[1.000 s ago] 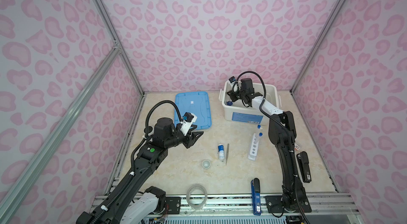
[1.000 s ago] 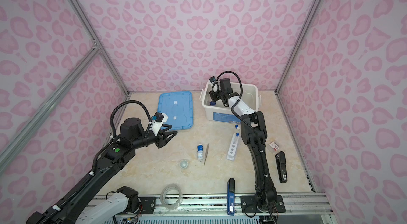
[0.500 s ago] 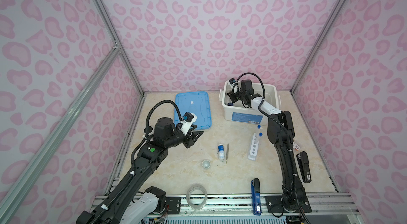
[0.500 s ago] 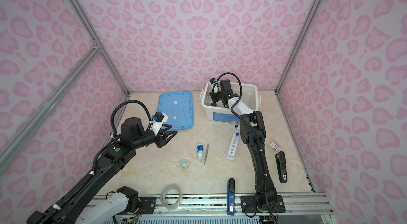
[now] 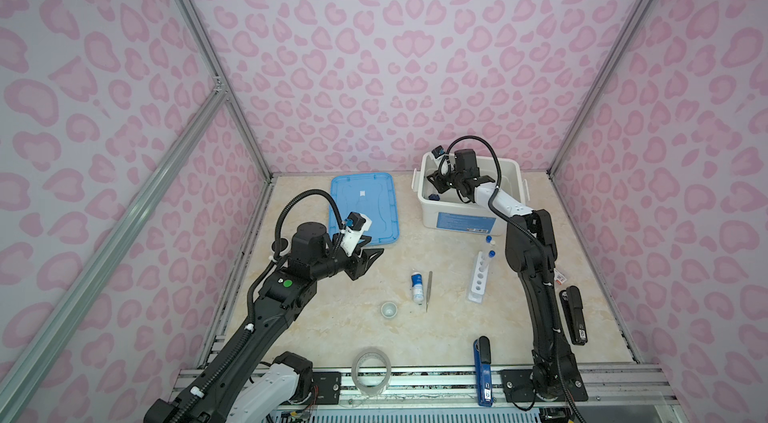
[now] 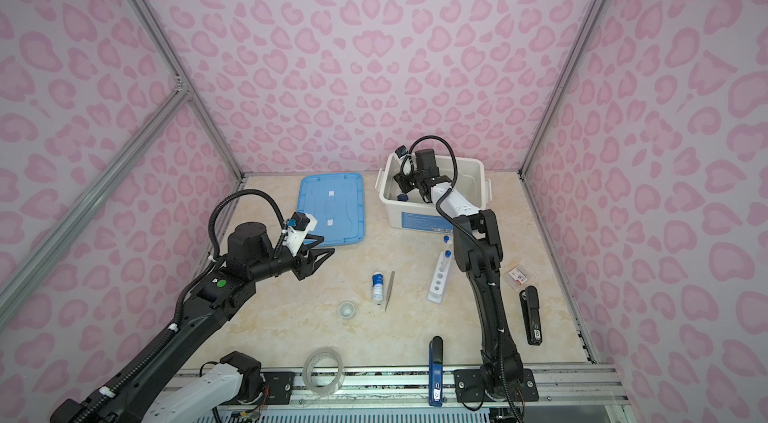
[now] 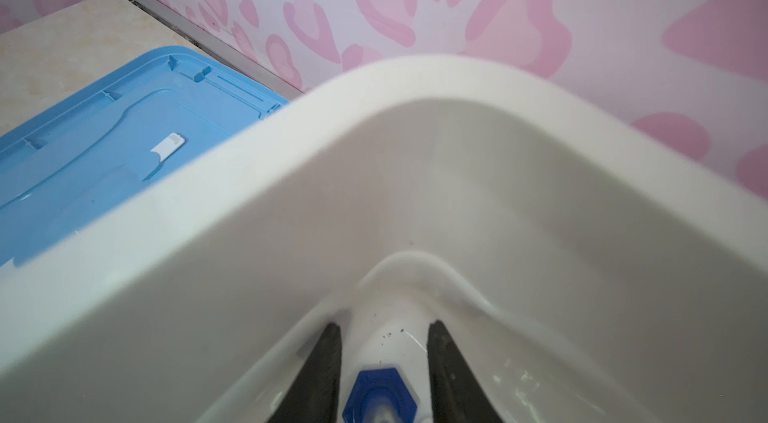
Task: Organize the chemistry lab equipment
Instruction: 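Lower the cylinder into the white bin and open right gripper, then lift right gripper out of the bin and draw it back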
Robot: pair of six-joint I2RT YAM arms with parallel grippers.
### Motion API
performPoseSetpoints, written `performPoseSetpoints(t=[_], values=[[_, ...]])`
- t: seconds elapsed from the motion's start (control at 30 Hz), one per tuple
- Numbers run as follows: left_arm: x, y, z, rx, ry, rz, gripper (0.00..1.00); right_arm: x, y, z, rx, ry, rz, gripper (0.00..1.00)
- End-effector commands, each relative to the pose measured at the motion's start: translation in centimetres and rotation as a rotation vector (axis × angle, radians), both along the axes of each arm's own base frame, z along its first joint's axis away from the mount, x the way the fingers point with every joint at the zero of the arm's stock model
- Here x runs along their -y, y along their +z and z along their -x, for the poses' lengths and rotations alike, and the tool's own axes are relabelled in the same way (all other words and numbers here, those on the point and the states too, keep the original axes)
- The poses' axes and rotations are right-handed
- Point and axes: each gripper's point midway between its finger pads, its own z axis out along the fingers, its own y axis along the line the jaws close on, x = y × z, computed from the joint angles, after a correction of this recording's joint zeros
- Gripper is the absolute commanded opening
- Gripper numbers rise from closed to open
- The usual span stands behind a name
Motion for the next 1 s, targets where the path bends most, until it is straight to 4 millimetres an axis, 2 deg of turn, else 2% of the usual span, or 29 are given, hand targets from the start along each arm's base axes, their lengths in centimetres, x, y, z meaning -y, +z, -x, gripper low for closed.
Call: performPoseSetpoints(t=[0.0,0.27,0.47,0.57,0.77,0.97], values=[[0.0,0.1,0.2,0.006,-0.007,0.007,0.52,0.0,0.5,0.2,0.006,0.004,0.004,0.36],[0.0,0.5,0.7,0.023,-0.014,0.019,0.52,0.4,3.6,0.6,0.043,0.0,0.0,0.38],[-0.1,0.7,1.0,0.039,-0.016,0.023,0.52,0.8,6.6,1.3,0.072,0.006,-0.007,0.39],[-0.1,0.9,1.2,0.05,-0.021,0.022,0.52,1.0,9.0,2.1,0.099,0.009,-0.017,0.39],[-0.1,1.1,1.1,0.06,-0.029,0.019,0.52,1.4,12.8,4.4,0.119,-0.006,-0.02,0.4],[0.3,1.3,1.2,0.054,-0.048,0.028,0.52,1.8,15.5,8.1,0.135,-0.067,0.02,0.39]])
